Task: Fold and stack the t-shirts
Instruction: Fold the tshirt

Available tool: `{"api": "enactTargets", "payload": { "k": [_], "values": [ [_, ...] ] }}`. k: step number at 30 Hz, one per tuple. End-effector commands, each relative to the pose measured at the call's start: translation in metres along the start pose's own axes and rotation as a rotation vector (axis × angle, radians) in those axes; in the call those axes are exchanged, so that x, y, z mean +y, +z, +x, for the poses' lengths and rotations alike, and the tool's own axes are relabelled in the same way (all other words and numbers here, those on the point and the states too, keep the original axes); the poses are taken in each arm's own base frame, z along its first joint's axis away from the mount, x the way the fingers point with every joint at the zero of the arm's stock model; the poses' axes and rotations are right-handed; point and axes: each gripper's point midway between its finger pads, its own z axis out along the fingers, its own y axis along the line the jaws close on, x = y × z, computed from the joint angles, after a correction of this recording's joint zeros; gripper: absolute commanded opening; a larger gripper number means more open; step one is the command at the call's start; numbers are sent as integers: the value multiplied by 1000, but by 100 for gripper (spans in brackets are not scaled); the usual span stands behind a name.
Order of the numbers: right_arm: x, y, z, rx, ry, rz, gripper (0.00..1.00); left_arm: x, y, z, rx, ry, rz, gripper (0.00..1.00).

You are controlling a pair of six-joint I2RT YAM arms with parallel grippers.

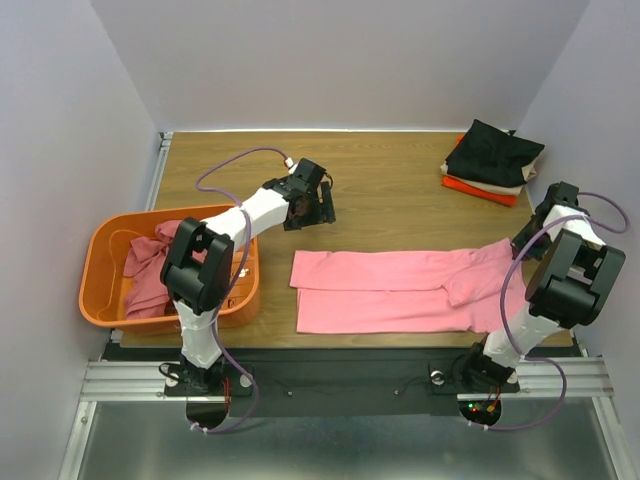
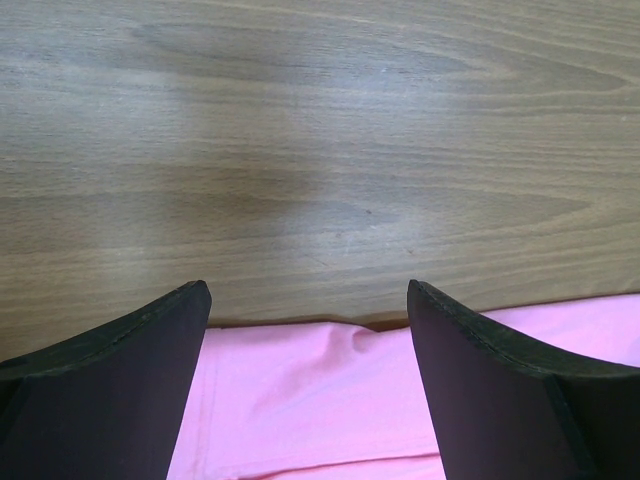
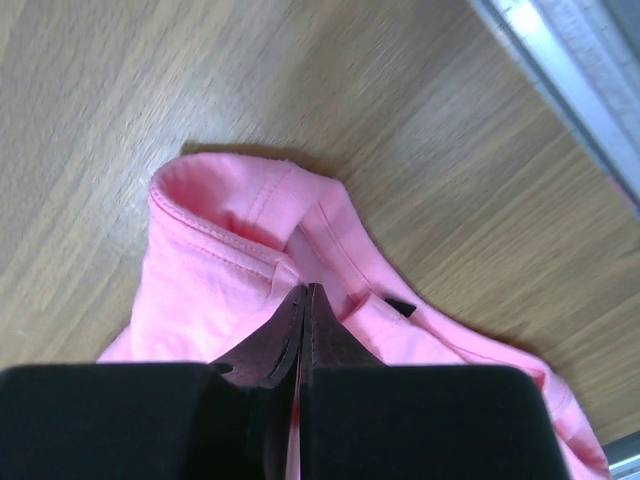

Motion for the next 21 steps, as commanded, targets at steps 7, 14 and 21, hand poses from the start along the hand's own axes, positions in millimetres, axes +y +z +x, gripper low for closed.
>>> {"api": "enactTargets", "payload": {
  "k": [7,14,21],
  "values": [
    [-21,-9,-31,-71,52,74,0,20,18,13,79,33,-95,91],
    [-19,-8,-37,-67,54,70,0,35,18,24,107,37,-160,91],
    [-16,-4,-35,-50,56,56,0,41,13,33,115,26,-157,81]
  ]
}}
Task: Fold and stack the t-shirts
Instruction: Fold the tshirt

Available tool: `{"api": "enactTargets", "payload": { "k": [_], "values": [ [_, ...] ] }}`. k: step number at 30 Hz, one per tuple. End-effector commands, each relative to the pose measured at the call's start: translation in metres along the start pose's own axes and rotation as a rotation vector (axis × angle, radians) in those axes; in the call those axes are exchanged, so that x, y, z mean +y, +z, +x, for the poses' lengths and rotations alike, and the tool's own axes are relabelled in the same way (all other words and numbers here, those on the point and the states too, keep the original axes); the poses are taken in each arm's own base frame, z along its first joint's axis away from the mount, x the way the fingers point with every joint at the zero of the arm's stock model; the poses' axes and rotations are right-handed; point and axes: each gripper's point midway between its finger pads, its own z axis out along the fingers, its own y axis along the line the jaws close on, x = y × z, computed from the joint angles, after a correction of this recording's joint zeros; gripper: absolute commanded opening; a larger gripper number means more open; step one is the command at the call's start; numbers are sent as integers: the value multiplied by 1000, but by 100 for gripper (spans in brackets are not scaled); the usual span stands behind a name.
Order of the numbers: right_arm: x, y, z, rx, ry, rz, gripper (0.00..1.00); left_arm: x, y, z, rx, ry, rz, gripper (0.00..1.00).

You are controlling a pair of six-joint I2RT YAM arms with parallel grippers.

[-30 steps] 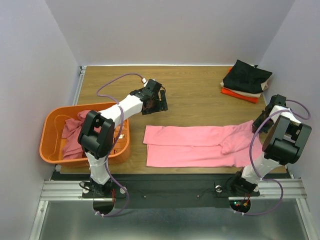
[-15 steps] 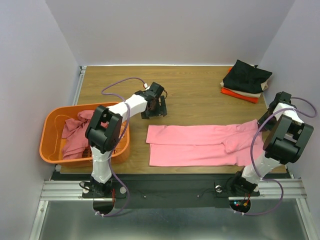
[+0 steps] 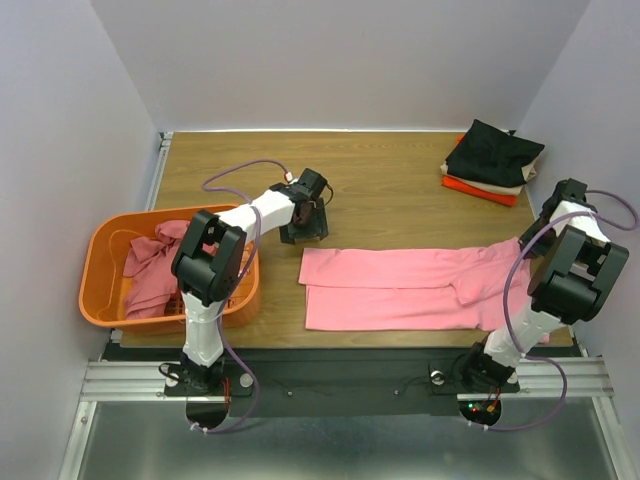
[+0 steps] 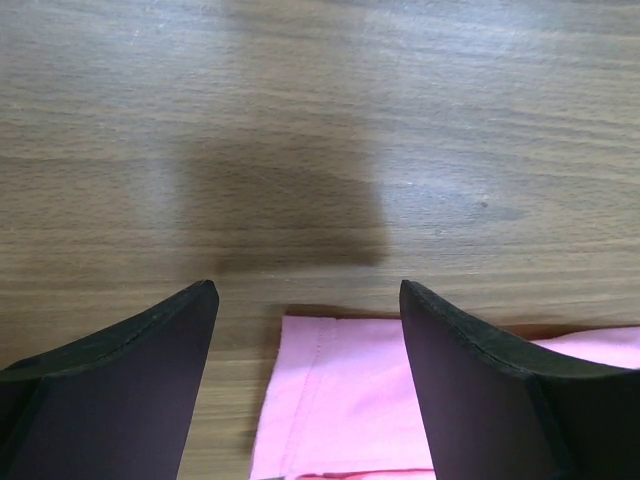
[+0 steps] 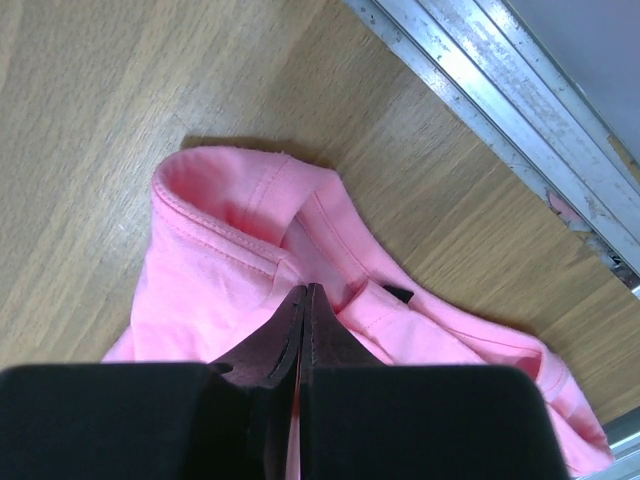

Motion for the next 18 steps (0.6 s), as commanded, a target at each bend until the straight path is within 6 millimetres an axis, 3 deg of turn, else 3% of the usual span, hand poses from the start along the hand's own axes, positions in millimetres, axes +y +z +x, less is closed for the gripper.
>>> {"api": "enactTargets", "payload": {
  "k": [1,10,18],
  "values": [
    [0,-1,-12,-23,20,-1,0,9,-14,3,-4,-8,-9,79],
    [8,8,-11,9,26,-30,1,13,-13,22,43,-15,5,59],
    [13,10,-12,17,30,-48,0,11,-10,38,77,-27,53,22]
  ]
}}
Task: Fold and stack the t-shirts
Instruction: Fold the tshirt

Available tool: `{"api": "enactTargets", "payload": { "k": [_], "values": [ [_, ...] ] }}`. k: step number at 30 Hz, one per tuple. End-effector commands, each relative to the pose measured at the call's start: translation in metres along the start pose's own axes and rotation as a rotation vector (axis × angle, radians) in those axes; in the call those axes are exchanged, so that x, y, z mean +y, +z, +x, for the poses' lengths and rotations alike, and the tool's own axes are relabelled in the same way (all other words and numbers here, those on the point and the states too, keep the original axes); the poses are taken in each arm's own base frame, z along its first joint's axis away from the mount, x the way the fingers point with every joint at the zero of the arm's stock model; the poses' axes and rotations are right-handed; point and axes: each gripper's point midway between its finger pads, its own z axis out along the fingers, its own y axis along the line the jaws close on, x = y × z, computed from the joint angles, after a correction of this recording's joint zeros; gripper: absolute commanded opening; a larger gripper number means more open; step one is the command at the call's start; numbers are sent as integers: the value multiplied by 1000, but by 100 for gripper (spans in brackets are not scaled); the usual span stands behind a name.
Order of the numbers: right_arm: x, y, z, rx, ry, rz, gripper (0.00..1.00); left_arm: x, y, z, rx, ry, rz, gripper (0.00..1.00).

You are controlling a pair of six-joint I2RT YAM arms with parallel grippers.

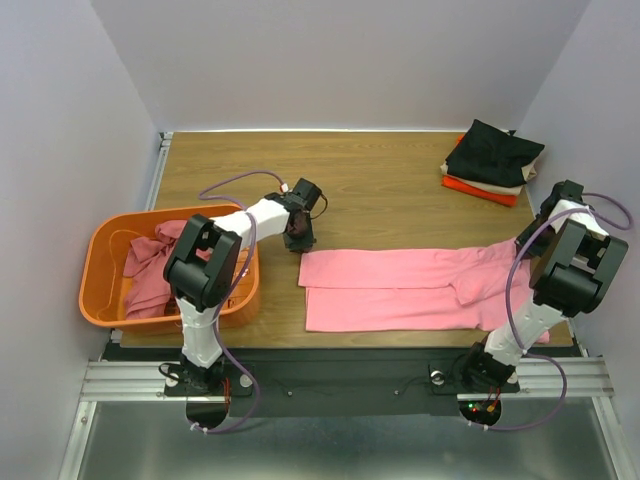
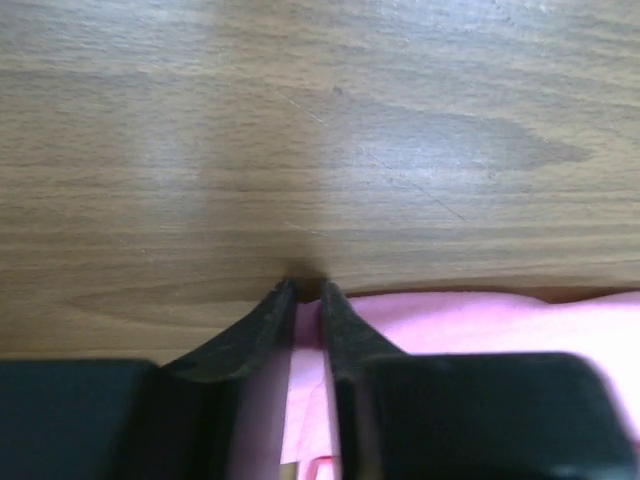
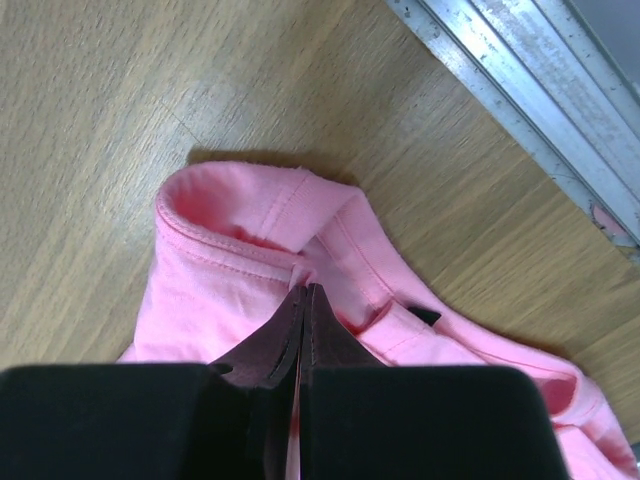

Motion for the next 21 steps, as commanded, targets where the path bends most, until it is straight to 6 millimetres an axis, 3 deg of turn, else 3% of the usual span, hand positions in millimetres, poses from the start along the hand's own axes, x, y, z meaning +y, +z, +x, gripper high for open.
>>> {"api": "enactTargets", "payload": {
  "k": [1,4,21],
  "values": [
    [6,-8,-18,-40,27,-30,0,-2,-11,8,17,-9,47,19],
    [6,-7,-20,-42,28,-30,0,-1,-10,11,21,-13,45,0],
    [8,-9,-31,-58,44,-24,0,17,-29,12,-42,-97,-5,0]
  ]
}}
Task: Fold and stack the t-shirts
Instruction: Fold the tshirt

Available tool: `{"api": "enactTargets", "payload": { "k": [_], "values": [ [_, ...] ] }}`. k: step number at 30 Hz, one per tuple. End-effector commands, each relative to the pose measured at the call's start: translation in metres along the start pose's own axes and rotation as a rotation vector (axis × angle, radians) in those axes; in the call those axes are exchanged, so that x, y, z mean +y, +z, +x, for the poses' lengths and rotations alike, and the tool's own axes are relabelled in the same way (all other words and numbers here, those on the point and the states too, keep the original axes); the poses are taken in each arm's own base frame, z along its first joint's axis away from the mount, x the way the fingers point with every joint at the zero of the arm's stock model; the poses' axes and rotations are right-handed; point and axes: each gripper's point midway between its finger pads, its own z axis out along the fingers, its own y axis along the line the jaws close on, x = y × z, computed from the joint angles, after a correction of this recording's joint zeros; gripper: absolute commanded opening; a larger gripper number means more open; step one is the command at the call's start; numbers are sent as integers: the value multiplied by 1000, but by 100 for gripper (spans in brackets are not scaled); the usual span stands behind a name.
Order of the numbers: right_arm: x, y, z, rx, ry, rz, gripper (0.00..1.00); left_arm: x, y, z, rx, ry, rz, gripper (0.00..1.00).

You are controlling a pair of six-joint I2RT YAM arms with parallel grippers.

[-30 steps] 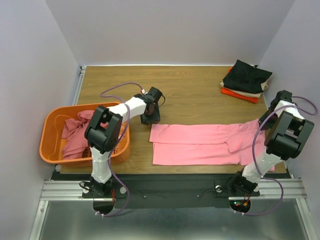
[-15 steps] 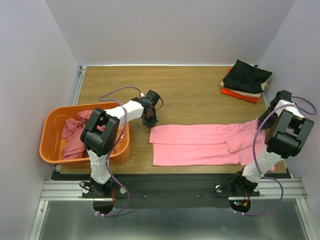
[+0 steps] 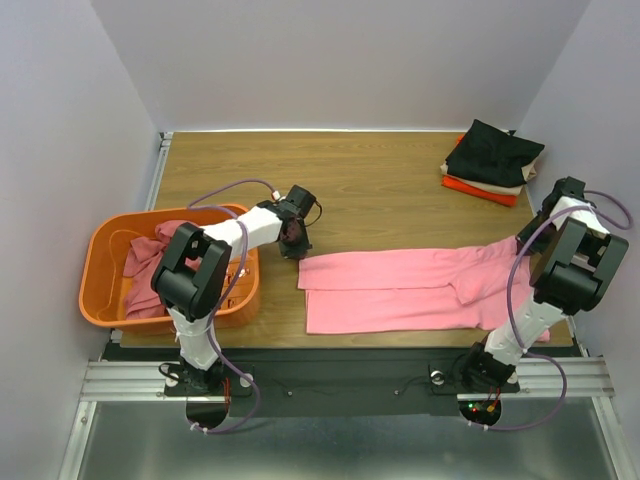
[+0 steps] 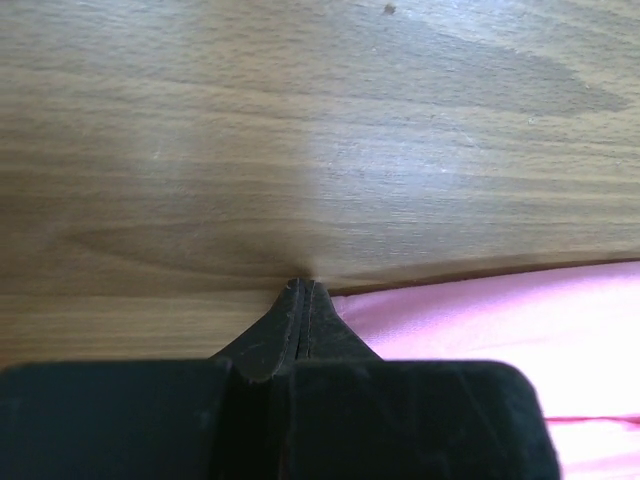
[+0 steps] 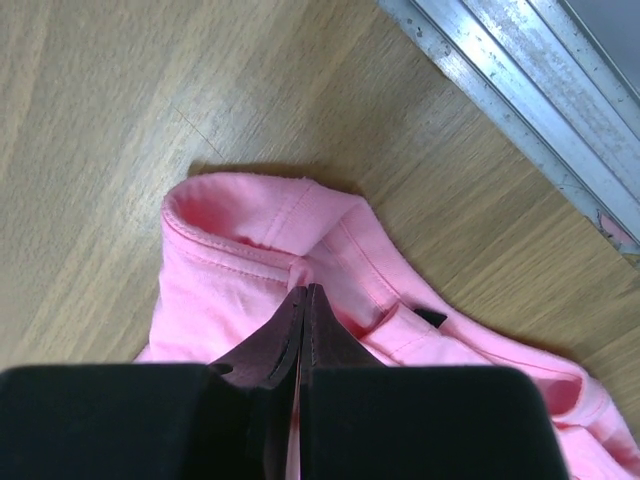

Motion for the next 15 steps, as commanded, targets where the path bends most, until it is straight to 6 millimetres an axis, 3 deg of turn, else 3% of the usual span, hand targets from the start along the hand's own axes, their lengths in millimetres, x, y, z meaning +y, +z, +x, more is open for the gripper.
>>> {"api": "enactTargets", "payload": {
  "k": [1,5,15],
  "values": [
    [3,-11,-26,-63,29,-10,0,7,-17,-7,-47,-34,-18,0],
    [2,-19,-32,-87,34,-4,0,7,-20,-9,-62,-50,-22,0],
    [-2,-13,-35,-83,37,27,0,15,-21,-11,-78,-73,-62,0]
  ]
}}
